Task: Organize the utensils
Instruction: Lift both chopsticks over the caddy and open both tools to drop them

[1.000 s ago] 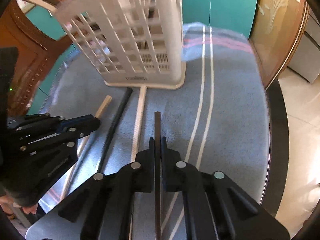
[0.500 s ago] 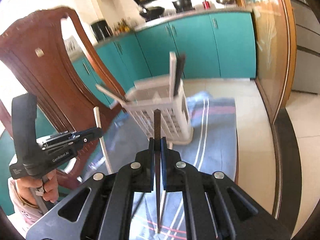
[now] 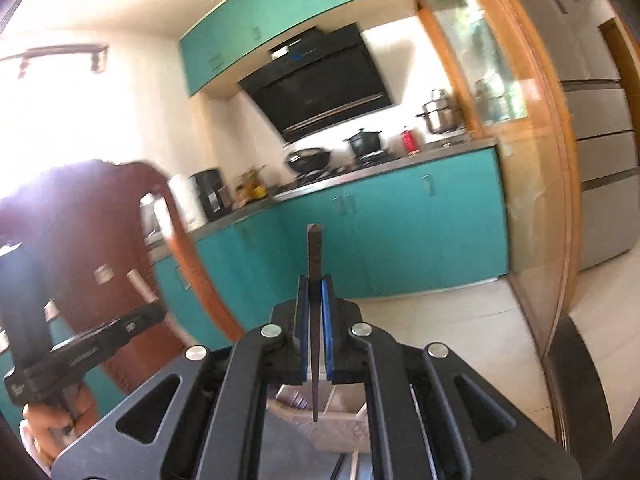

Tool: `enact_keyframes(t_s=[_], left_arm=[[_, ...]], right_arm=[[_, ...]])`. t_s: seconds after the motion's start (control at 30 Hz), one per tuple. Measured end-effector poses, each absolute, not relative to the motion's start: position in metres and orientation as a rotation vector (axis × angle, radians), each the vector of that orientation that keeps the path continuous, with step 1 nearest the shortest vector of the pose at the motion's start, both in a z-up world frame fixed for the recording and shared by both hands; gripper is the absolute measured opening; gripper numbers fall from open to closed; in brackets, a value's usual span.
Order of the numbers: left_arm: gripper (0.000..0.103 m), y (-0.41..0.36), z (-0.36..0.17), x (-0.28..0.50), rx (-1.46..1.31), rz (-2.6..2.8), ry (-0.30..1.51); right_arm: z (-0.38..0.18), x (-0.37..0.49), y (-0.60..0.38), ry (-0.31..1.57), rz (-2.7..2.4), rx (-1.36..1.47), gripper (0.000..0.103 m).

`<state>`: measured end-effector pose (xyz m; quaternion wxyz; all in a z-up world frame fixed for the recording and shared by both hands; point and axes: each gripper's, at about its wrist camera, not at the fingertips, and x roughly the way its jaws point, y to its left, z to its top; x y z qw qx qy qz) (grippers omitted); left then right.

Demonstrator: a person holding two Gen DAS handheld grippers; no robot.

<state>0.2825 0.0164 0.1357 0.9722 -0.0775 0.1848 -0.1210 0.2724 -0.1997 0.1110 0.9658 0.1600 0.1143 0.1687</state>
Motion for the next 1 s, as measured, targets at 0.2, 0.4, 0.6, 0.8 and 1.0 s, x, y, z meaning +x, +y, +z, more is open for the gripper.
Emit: enact_keyframes(t_s=[0.2, 0.4, 0.6, 0.8, 1.0], left_arm=[[0.007, 0.027, 0.124, 0.311, -0.184, -0.200, 0.388], [0.007, 0.026, 0.117, 0.322, -0.210, -0.179, 0.373], [0.007, 0.027, 0.109, 0.332, -0.250, -0.157, 0.369], [0.007, 0.037, 0.117, 0.324, -0.285, -0.147, 0.302], [0.007, 0.045, 0.112, 0.323, -0.327, -0.123, 0.266]], right_arm=[[0.087, 0.297, -0.204, 0.201, 0.319, 0.352, 0.007], [0.054, 0.334, -0.187, 0.315, 0.288, 0.313, 0.007], [0.030, 0.340, -0.166, 0.356, 0.276, 0.230, 0.007], [0.012, 0.346, -0.161, 0.399, 0.272, 0.216, 0.007], [0.002, 0.346, -0.153, 0.401, 0.266, 0.200, 0.007]])
